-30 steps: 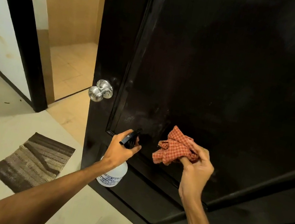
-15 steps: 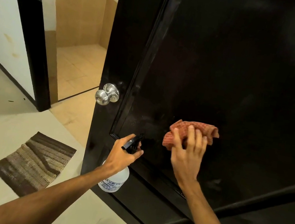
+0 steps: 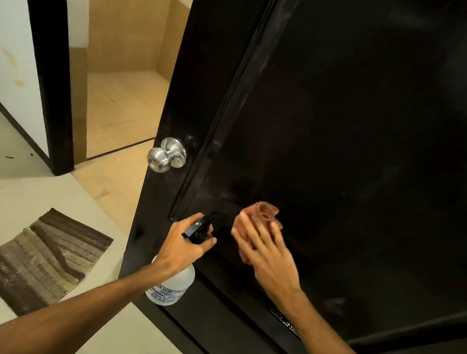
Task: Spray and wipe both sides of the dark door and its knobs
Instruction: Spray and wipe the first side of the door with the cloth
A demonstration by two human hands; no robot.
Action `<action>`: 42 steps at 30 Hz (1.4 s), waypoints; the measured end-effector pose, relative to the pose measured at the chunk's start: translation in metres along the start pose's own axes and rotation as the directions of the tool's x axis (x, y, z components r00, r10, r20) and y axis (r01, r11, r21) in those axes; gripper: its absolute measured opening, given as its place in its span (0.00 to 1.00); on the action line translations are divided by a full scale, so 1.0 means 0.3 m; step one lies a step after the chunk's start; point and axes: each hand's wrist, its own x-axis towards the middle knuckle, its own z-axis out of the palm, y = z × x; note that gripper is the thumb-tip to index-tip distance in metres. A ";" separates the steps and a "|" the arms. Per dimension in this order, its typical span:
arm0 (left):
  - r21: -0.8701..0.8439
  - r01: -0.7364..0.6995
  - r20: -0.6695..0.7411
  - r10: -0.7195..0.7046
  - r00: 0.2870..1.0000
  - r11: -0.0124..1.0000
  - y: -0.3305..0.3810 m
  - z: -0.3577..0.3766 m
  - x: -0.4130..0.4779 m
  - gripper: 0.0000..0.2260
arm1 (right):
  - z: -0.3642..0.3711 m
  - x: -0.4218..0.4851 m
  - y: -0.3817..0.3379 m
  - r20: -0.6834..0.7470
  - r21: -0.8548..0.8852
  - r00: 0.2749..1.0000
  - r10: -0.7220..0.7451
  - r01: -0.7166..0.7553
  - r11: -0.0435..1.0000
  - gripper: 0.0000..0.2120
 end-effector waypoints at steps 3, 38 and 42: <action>-0.011 0.005 -0.014 -0.005 1.000 1.000 0.019 -0.027 0.023 0.09 | -0.011 0.022 0.036 0.053 -0.018 0.996 -0.072 0.073 0.997 0.42; 0.008 -0.064 0.215 0.061 0.975 0.998 0.087 0.161 -0.095 0.08 | 0.070 -0.311 -0.210 0.216 0.729 0.258 0.942 -0.684 0.020 0.22; -0.016 -0.062 0.262 0.064 0.963 0.998 0.132 0.241 -0.099 0.08 | 0.012 -0.370 -0.107 0.130 0.812 -0.123 0.984 -0.555 -0.177 0.22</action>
